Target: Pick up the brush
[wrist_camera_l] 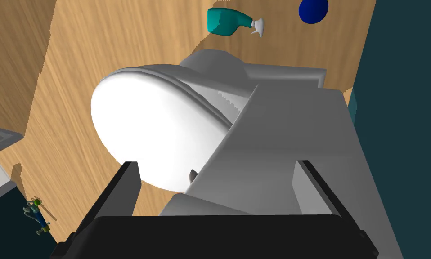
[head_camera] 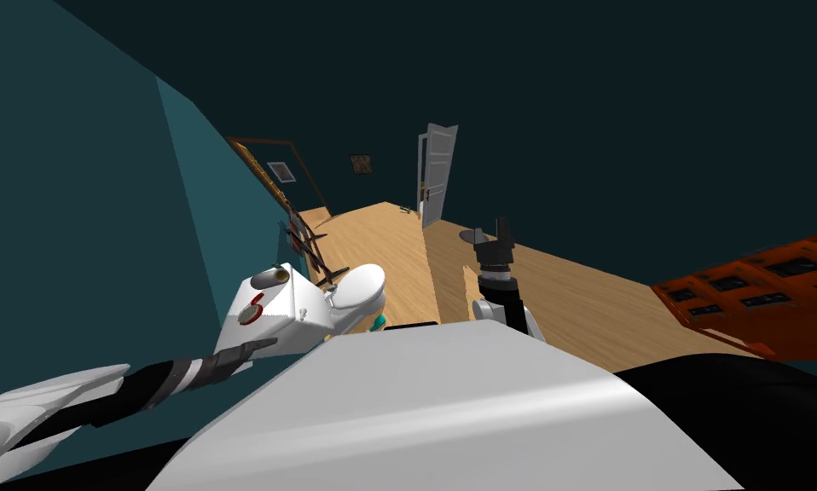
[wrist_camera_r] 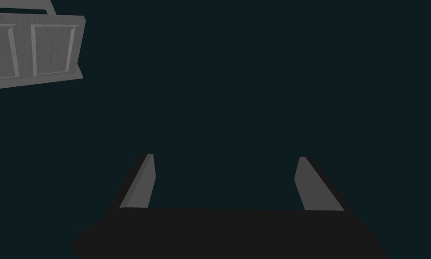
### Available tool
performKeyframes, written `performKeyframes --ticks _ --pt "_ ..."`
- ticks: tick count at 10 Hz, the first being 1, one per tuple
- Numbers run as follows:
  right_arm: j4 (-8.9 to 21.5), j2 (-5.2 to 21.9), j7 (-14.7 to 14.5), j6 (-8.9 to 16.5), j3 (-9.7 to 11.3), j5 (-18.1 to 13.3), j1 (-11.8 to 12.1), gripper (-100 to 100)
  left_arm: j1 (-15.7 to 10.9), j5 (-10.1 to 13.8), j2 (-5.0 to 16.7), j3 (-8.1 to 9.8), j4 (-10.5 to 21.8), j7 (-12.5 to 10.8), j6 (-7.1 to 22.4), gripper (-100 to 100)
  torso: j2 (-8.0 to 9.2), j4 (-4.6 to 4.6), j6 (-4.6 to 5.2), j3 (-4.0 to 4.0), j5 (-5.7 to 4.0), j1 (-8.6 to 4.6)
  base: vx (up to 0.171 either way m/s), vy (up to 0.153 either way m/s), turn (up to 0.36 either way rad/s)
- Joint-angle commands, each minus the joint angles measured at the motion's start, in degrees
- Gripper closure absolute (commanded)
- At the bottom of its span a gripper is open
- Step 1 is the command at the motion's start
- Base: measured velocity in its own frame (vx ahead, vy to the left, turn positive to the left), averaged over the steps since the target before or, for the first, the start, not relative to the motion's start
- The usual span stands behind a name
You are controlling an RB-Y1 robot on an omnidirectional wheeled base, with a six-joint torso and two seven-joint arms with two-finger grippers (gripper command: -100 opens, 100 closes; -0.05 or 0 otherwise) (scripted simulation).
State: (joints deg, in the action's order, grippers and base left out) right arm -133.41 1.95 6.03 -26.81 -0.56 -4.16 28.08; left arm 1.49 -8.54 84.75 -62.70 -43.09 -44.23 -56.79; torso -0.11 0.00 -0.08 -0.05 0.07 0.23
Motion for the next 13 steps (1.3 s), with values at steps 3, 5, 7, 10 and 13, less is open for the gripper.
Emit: performKeyframes --ticks 3,5,7,10,13 --pt "0.00 0.01 0.00 0.00 0.00 0.00 0.00 0 -1.09 -0.12 3.94 -1.97 5.16 -1.84 -2.28 -100 -0.12 -0.02 0.05 -0.07 0.03 0.22 0.066 0.093 -0.177" --pt "0.00 0.01 0.00 0.00 0.00 0.00 0.00 0 -1.48 -0.18 5.33 -2.75 5.07 -2.61 -2.77 -100 -0.15 -0.03 0.01 -0.09 0.03 0.17 0.069 0.083 -0.088" --pt "0.00 0.00 0.00 0.00 0.00 0.00 0.00 0 -1.80 -0.26 6.30 -3.43 7.80 -3.27 -3.13 -100 0.01 0.00 -0.03 0.00 0.01 -0.05 0.028 0.034 -0.061" --pt "0.00 0.02 0.00 0.00 -0.01 0.00 0.01 0 -2.10 -0.62 6.59 -5.05 9.55 -4.49 -3.45 -100 -0.29 -0.07 0.02 -0.16 0.12 0.51 0.097 0.165 -0.175" --pt "0.00 0.00 0.00 0.00 0.00 0.00 0.00 0 -2.34 -0.92 5.98 -5.22 10.24 -4.55 -3.86 0 0.06 0.01 -0.04 0.03 0.00 -0.12 0.009 0.023 -0.027"
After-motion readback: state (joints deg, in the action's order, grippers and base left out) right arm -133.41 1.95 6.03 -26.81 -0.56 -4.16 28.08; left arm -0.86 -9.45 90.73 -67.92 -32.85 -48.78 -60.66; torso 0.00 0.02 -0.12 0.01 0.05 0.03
